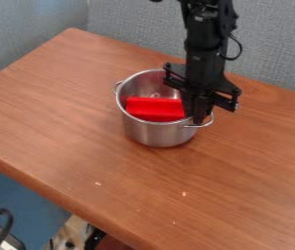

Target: Move the red object from the metal pot to the table

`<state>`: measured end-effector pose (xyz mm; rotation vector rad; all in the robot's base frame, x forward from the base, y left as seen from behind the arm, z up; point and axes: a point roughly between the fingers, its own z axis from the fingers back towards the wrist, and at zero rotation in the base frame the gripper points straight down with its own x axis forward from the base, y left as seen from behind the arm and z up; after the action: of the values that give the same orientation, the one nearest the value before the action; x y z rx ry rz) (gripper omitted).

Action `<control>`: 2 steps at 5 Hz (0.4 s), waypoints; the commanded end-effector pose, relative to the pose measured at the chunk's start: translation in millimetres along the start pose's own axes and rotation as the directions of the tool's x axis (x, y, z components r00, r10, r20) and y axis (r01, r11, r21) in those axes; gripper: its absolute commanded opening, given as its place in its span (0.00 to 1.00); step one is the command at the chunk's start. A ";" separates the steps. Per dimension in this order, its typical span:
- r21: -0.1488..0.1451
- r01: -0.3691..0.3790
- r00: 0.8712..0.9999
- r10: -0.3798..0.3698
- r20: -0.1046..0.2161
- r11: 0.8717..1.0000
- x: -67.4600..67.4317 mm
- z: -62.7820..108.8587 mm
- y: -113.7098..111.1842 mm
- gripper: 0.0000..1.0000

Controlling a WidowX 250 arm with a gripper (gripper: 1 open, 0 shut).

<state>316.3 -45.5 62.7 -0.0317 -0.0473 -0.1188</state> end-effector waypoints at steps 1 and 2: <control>0.016 0.025 0.999 -0.026 0.047 1.000 -0.3 18.6 -10.3 0.00; 0.024 0.038 0.998 -0.039 0.052 0.999 -3.9 22.3 -20.6 0.00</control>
<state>305.4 -62.1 64.0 -0.0065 -0.0301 -0.1457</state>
